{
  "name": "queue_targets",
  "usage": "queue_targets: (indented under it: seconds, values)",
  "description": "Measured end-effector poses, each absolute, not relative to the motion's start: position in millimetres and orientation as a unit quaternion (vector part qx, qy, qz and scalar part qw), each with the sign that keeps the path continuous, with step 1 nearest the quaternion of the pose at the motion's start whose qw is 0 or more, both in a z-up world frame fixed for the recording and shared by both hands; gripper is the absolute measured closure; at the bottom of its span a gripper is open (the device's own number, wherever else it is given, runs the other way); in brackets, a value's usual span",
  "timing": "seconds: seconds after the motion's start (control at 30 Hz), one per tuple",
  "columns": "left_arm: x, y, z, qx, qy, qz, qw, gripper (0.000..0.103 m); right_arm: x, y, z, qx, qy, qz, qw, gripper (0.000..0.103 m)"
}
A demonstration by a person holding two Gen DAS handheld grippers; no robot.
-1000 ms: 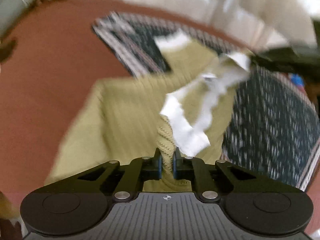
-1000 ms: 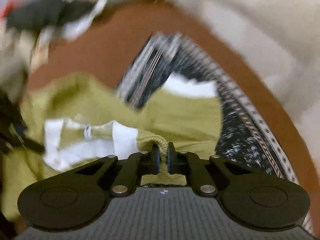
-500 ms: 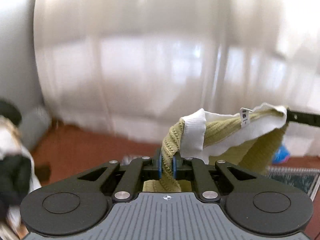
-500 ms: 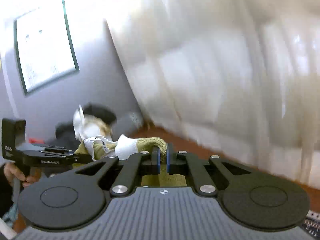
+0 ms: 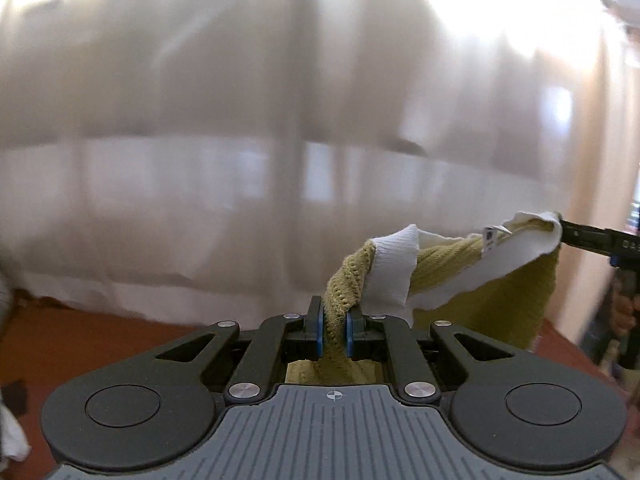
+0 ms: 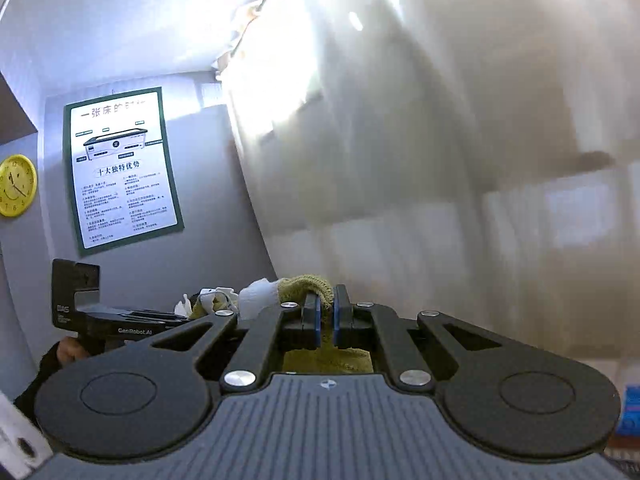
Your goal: Fold clothes
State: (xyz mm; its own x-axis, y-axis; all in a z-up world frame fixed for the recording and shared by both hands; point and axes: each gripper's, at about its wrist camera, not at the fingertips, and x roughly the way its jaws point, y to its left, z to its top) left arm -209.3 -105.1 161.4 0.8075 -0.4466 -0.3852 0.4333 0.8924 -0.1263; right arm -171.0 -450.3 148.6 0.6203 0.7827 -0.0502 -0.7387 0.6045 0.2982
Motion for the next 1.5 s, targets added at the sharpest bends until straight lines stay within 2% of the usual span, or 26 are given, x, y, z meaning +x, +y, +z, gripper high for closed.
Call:
queue_targets:
  seconds: [0.3,0.47,0.57,0.67,0.7,0.73,0.77,0.8,0.9,1.0,1.03,1.07,1.13,1.33,1.5]
  values:
    - [-233,-113,164,-0.085,0.296,-0.344,0.887,0.096,-251,-496,160,0.141,0.112,0.391,0.903,0.096]
    - [-187,-138,140,-0.066,0.340,-0.366,0.864,0.096,-258,-510,153,0.131,0.118,0.353,0.919,0.096]
    - [-135,-159,101,-0.034,0.377,-0.345,0.859,0.095,-224,-516,125,0.122,0.151,0.327,0.925,0.096]
    - [-58,-194,37,0.003,0.417,-0.313,0.854,0.095,-161,-520,75,0.127,0.202,0.288,0.927,0.096]
    - [-34,-202,12,0.010,0.429,-0.294,0.854,0.091,-137,-521,55,0.131,0.221,0.269,0.928,0.096]
    - [-10,-211,-13,0.017,0.440,-0.275,0.854,0.075,-112,-518,33,0.129,0.242,0.249,0.929,0.096]
    - [14,-219,-39,0.024,0.455,-0.253,0.853,0.064,-87,-515,10,0.124,0.262,0.227,0.930,0.095]
    - [38,-224,-67,0.032,0.477,-0.225,0.849,0.061,-61,-512,-14,0.119,0.283,0.206,0.929,0.092]
    - [83,-224,-132,0.035,0.546,-0.152,0.823,0.061,-4,-508,-85,0.091,0.359,0.115,0.922,0.085]
    - [70,-207,-141,0.028,0.547,-0.177,0.818,0.060,-8,-508,-108,0.100,0.381,0.092,0.915,0.080]
    - [62,-204,-138,0.033,0.541,-0.192,0.818,0.056,-12,-508,-115,0.104,0.386,0.087,0.913,0.071]
    - [53,-205,-134,0.044,0.536,-0.206,0.818,0.053,-15,-508,-121,0.109,0.391,0.083,0.910,0.057]
    - [33,-208,-127,0.067,0.524,-0.234,0.816,0.044,-25,-498,-127,0.110,0.400,0.096,0.905,0.048]
    - [-23,-241,-130,0.093,0.515,-0.300,0.797,0.037,-56,-463,-142,0.109,0.425,0.148,0.886,0.049]
    - [-42,-265,-147,0.088,0.523,-0.308,0.790,0.037,-79,-447,-157,0.111,0.446,0.151,0.875,0.049]
